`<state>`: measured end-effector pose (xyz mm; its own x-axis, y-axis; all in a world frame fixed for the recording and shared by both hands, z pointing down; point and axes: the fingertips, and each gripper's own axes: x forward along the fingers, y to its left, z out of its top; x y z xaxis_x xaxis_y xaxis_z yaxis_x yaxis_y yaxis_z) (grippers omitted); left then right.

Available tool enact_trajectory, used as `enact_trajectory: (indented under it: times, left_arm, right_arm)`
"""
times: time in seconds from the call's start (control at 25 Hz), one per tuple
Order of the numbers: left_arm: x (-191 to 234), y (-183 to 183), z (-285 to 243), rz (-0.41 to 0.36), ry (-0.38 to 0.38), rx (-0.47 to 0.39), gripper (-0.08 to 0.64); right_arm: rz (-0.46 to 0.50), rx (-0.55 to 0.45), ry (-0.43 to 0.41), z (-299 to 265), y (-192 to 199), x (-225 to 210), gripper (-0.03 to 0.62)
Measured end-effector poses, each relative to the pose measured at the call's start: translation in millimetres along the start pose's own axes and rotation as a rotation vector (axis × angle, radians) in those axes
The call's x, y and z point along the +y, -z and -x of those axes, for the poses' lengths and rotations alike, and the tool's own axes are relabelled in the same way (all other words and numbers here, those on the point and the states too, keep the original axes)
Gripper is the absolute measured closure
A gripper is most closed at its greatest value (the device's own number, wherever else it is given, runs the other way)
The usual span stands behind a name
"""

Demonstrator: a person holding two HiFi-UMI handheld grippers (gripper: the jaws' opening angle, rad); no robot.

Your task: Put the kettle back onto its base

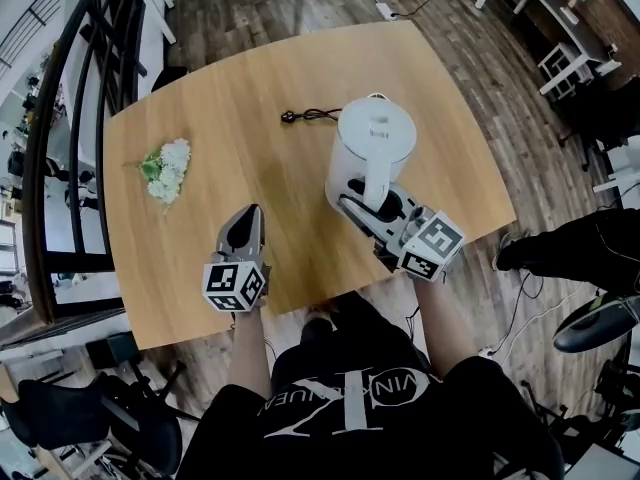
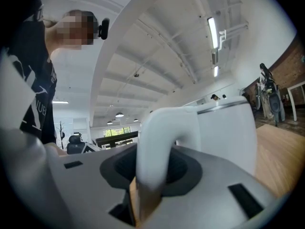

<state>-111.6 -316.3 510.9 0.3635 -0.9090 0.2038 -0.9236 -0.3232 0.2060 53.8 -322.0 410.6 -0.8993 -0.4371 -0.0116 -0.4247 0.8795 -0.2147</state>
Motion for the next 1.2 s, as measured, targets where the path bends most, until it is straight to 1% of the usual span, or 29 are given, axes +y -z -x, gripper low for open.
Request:
enact_trajectory:
  times: [0.12, 0.36, 0.6, 0.84, 1.04, 1.2]
  left_arm:
    - [-2, 0, -1, -0.003, 0.011, 0.001, 0.549]
    - [-6, 3, -4, -0.002, 0.025, 0.005, 0.549]
    - [-11, 6, -8, -0.001, 0.036, 0.009, 0.549]
    - [-18, 1, -10, -0.004, 0.048, 0.005, 0.549]
    - [-33, 3, -12, -0.014, 0.099, 0.014, 0.549]
    - [-32, 3, -8, -0.024, 0.101, 0.017, 0.549]
  right_arm:
    - [0.000, 0.002, -0.014, 1, 0, 1, 0.468]
    - [0.027, 0.036, -0.040, 2, 6, 9, 0.468]
    - [0.017, 0.068, -0.056, 11, 9, 5, 0.468]
    - [0.038, 0.126, -0.112, 21, 12, 8, 0.469]
    - [0.083, 0.194, -0.155, 29, 17, 11, 0.468]
    - [0.087, 0.212, -0.180, 29, 23, 12, 0.469]
